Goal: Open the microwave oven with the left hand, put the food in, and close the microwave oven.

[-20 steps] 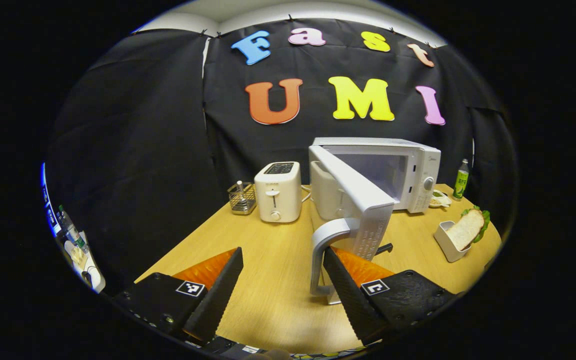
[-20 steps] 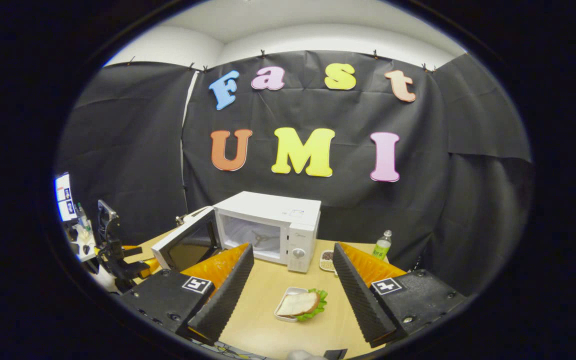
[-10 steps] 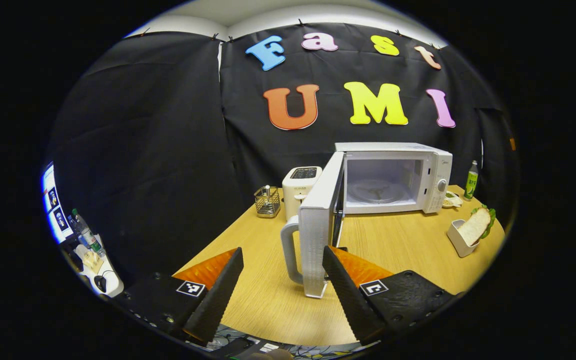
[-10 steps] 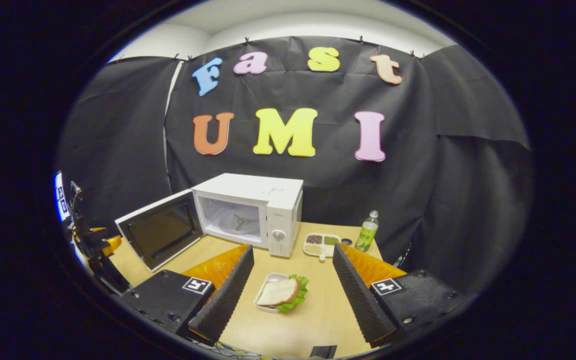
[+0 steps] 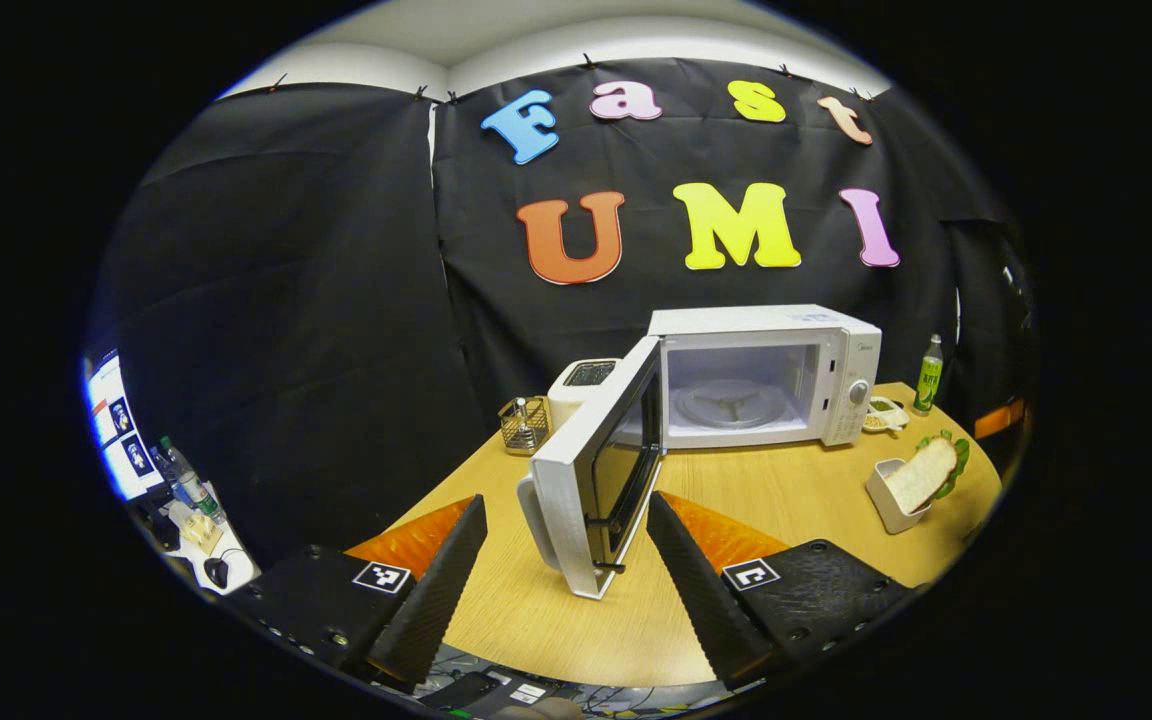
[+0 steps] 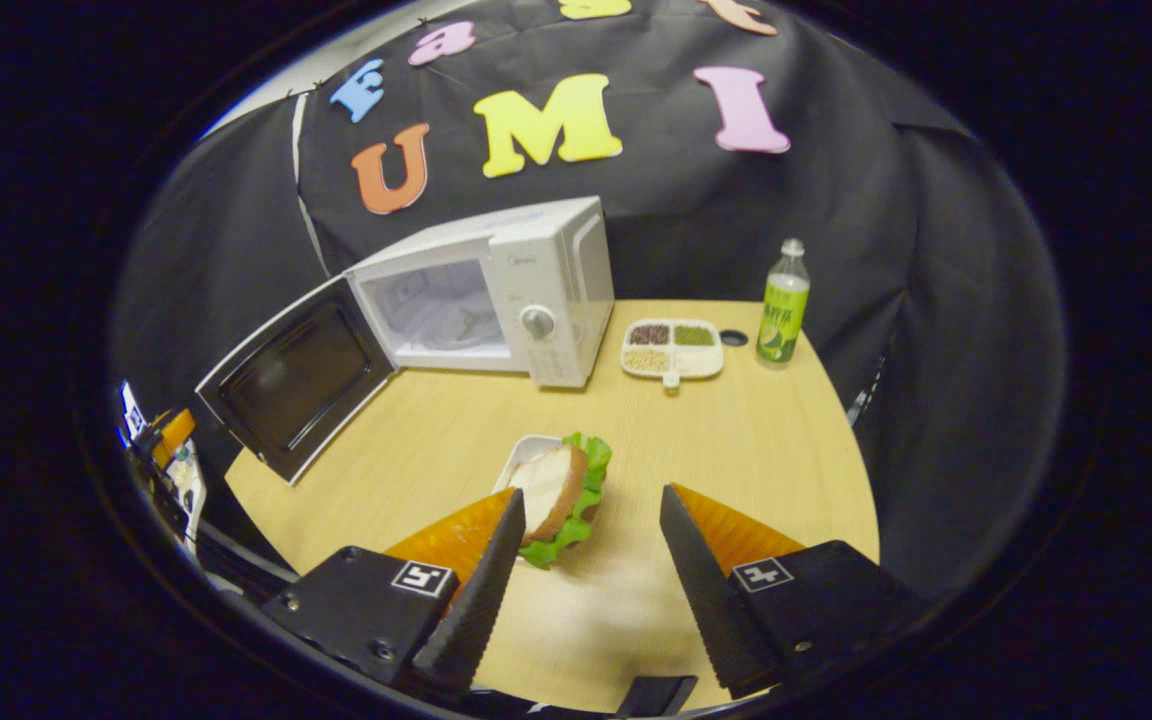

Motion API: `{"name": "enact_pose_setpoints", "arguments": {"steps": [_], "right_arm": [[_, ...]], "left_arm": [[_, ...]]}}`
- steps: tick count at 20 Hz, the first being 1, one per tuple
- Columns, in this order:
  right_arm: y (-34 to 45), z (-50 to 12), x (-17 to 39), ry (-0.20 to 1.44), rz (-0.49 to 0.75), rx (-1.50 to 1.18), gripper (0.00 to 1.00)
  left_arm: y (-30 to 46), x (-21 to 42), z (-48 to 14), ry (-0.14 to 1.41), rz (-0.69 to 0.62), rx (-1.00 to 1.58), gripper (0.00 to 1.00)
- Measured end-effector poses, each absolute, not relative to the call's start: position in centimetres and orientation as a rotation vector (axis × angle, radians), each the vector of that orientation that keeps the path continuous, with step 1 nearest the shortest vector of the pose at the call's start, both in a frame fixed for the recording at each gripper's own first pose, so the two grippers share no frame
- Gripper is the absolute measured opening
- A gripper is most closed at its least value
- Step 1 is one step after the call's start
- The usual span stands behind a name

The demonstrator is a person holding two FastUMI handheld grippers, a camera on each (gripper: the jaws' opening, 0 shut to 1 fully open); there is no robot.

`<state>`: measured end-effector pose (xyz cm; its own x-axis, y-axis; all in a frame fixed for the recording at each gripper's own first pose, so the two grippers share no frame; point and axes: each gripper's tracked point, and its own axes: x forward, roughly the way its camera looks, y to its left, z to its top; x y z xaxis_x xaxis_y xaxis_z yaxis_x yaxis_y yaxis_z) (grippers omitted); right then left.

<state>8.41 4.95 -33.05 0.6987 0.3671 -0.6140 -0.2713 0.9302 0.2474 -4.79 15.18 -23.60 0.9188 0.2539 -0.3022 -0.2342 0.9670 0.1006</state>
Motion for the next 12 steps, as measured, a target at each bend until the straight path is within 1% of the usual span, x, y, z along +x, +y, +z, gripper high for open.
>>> {"name": "enact_pose_setpoints", "arguments": {"steps": [1,2,3,4,5,6,7,8,9,10,11,12], "right_arm": [[5.6,-33.9,9.0,0.75,0.39,0.19,0.86],[6.1,-34.7,9.7,0.79,0.418,0.243,0.75],[6.8,-35.2,10.1,0.827,0.456,0.3,0.81],[7.4,-35.6,10.6,0.865,0.488,0.355,0.79],[7.8,-35.9,10.9,0.897,0.513,0.404,0.63],[7.8,-36.0,11.6,0.925,0.527,0.438,0.7],[7.9,-36.1,12.0,0.949,0.539,0.462,0.52],[7.8,-36.4,12.3,0.977,0.55,0.475,0.5],[7.8,-36.8,12.5,1.008,0.555,0.495,0.41],[7.8,-36.8,12.7,1.034,0.568,0.527,0.38],[8.0,-36.9,12.6,1.064,0.578,0.557,0.39],[8.0,-36.7,12.8,1.085,0.588,0.59,0.39]], "left_arm": [[14.5,-4.7,-22.9,0.316,0.261,0.061,0.97],[13.8,-4.6,-22.3,0.315,0.272,0.065,0.97],[13.1,-4.4,-21.5,0.311,0.284,0.075,0.98],[12.4,-4.3,-20.8,0.307,0.293,0.084,0.98],[11.6,-4.2,-20.2,0.303,0.302,0.09,0.97],[10.8,-4.0,-19.7,0.302,0.312,0.091,0.97],[10.1,-4.0,-19.3,0.302,0.325,0.09,0.97],[9.6,-3.9,-19.2,0.307,0.338,0.093,0.97],[9.1,-3.9,-18.9,0.306,0.354,0.096,0.97],[8.6,-4.0,-18.6,0.306,0.366,0.091,0.97],[8.0,-3.9,-18.5,0.306,0.374,0.082,0.97],[7.6,-4.0,-18.4,0.309,0.385,0.078,0.97]]}}
